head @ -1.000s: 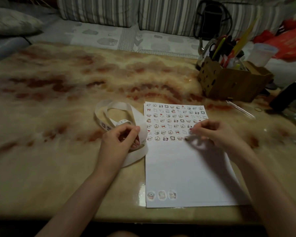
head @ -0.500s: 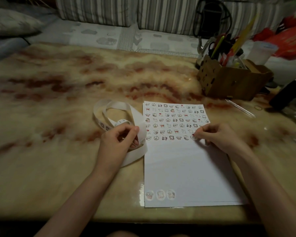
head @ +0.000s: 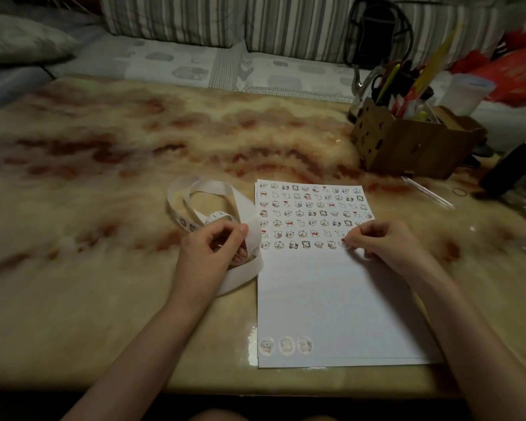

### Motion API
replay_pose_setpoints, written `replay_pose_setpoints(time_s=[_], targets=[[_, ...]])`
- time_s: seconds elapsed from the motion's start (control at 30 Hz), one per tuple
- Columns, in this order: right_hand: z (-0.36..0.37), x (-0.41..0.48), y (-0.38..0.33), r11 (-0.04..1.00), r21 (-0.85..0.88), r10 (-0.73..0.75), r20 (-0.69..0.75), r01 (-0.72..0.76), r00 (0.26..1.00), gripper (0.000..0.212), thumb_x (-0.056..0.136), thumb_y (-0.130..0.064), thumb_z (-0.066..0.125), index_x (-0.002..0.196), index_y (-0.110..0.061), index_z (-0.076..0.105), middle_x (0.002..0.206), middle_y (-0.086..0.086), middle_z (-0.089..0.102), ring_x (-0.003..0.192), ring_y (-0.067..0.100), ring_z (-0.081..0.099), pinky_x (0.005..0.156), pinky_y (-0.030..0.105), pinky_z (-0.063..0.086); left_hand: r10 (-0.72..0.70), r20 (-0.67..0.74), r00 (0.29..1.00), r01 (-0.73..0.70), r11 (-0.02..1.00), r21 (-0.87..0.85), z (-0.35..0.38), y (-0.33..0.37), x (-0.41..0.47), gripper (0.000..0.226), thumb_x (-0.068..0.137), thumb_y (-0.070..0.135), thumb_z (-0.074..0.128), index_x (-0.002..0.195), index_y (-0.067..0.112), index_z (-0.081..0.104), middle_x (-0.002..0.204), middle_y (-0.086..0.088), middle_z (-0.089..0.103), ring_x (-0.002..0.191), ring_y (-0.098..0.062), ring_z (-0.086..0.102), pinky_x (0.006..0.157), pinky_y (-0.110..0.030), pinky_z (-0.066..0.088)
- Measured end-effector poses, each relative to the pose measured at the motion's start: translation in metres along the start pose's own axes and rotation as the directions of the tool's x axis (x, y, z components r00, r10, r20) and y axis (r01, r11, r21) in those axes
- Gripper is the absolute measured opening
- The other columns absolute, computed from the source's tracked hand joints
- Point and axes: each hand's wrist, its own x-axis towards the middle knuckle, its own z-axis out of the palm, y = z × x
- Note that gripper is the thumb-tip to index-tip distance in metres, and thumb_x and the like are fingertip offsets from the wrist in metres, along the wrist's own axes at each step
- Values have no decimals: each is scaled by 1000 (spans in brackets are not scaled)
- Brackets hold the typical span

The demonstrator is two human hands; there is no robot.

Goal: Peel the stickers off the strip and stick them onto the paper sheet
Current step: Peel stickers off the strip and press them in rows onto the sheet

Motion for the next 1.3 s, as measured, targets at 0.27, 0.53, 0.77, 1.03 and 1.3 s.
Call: replay_pose_setpoints(time_s=[0.27, 0.53, 0.77, 1.03, 1.3], targets=[[2, 0, 5, 1000, -3, -20, -17, 20, 1000, 14, 80, 2, 69, 70, -7, 70, 62, -4, 68, 46, -8, 54, 45, 6, 39, 16, 4, 1000, -16, 999, 30, 1, 3, -1, 19, 89, 12, 61, 73, 4, 67, 62, -10, 65, 55, -6, 60, 59, -13, 49], [3, 5, 9, 999, -18, -29, -7, 29, 1000, 18, 80, 2, 69, 67, -10, 69, 53, -12, 67, 49, -8, 55, 46, 6, 40, 3, 6, 1000, -4, 1000, 19, 0, 2, -1, 19, 90, 11, 61, 73, 6, 67, 62, -9, 64, 55, -6, 59, 59, -13, 48], [5, 4, 13, 993, -108, -54, -51, 48, 997, 10, 76, -9, 75, 69, -13, 70, 65, -1, 66, 55, 4, 51, 58, 20, 39, 7, 8, 1000, -7, 1000, 19, 0, 3, -1, 19, 90, 11, 61, 73, 4, 67, 63, -10, 65, 54, -6, 59, 59, -12, 48], [5, 3, 19, 979, -177, -121, -88, 105, 989, 11, 74, -16, 79, 74, -14, 68, 54, -4, 48, 52, 9, 41, 55, 26, 33, 4, 10, 1000, -4, 1000, 19, 0, 3, -2, 18, 90, 11, 60, 74, 5, 67, 63, -9, 65, 55, -6, 59, 59, -11, 47], [6, 6, 25, 974, -197, -141, -132, 113, 981, 15, 78, -18, 76, 81, -15, 62, 58, -4, 52, 58, 15, 48, 65, 32, 39, -4, 7, 1000, 4, 1000, -3, 0, 4, -2, 20, 90, 11, 60, 71, 6, 66, 61, -8, 63, 54, -4, 58, 57, -11, 46]])
